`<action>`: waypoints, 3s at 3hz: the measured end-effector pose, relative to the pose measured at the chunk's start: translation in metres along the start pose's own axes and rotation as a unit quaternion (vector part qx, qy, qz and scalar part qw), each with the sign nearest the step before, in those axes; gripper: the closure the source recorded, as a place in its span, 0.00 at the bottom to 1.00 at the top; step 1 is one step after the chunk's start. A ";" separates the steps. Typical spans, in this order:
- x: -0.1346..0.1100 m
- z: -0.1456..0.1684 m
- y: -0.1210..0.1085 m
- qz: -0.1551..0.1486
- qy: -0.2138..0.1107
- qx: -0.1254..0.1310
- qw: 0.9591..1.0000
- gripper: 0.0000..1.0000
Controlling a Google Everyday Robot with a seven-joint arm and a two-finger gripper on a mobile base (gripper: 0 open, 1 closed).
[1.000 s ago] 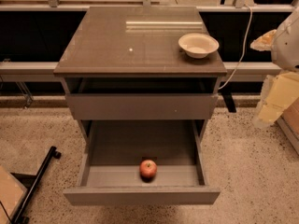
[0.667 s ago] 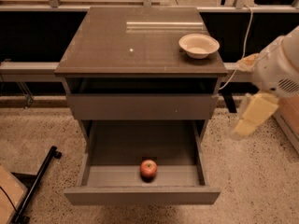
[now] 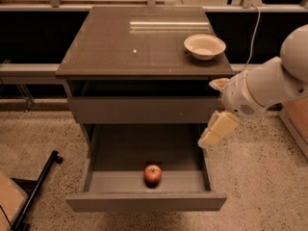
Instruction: Pick apple from middle drawer and place on counter
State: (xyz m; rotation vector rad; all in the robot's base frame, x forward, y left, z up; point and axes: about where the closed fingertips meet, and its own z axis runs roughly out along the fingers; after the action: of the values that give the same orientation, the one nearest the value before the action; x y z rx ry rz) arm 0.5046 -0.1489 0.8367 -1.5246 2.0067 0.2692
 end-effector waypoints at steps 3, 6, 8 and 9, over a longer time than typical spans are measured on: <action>0.017 0.093 -0.008 0.041 -0.039 -0.003 0.998 0.00; 0.026 0.227 0.015 0.080 -0.121 -0.029 0.989 0.00; 0.037 0.315 0.023 0.148 -0.186 -0.049 0.970 0.00; 0.048 0.369 0.029 0.167 -0.196 -0.066 0.964 0.00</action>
Offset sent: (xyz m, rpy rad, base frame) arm 0.0339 0.0193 -0.0426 0.0543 -0.0030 -0.0001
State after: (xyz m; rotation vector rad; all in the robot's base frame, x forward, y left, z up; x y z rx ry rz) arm 0.5939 0.0044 0.5084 -1.0890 1.9367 0.7916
